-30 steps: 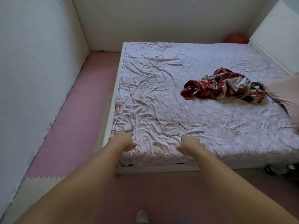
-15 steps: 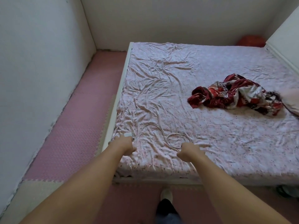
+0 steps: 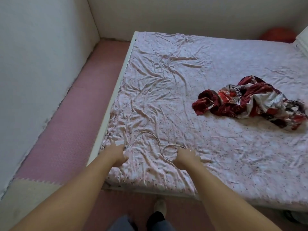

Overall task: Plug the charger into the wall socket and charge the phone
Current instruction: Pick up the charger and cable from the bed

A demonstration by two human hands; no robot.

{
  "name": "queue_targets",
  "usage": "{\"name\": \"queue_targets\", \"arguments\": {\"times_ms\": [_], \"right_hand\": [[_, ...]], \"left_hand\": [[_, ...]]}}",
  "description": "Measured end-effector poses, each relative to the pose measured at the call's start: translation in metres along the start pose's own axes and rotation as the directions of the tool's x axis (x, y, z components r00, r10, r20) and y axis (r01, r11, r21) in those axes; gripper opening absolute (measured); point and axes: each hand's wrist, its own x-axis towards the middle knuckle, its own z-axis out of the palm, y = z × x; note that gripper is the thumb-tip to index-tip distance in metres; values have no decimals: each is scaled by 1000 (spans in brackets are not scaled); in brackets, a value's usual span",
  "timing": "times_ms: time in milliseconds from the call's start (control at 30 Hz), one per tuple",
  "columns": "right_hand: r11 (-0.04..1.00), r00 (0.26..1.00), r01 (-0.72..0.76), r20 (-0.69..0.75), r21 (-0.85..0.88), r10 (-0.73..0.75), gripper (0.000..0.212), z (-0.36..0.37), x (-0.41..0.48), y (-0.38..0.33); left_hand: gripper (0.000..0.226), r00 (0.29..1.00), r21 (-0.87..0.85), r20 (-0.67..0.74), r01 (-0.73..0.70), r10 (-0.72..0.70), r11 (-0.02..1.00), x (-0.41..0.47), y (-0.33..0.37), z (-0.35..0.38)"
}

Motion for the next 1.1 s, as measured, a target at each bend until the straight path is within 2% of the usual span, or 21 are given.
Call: {"name": "queue_targets", "arguments": {"times_ms": [133,233,433,533,667,800,867,1000,1100], "right_hand": [[992,997,-67,51,105,62,48,15,25,0],[963,981,-172,128,209,147,64,41,48,-1],[796,921,-381,268,471,282,80,145,140,7],[661,891,-454,289,597,350,87,189,193,11],[419,844,-481,278,771,458,93,220,258,12],[156,777,-472,326,867,539,102,232,305,9],[58,747,-436,325,898,579,102,232,323,5],[73,682,-429,270,900,679,104,226,348,-5],[42,663,-427,282,903,694,108,220,362,-11]], "left_hand": [[64,1000,-47,5,11,-11,999,23,-3,6],[64,1000,-86,-16,9,-10,996,54,-9,22],[63,991,-168,-134,-28,5,985,172,-26,95],[64,981,-184,-178,43,-77,982,227,-39,135],[72,960,-185,-231,113,-155,976,288,-56,175],[80,949,-233,-261,115,-176,966,333,-67,196],[81,945,-253,-276,103,-174,962,348,-67,200],[84,930,-296,-307,110,-203,949,364,-56,200],[82,930,-302,-299,121,-215,946,371,-49,198]]}}
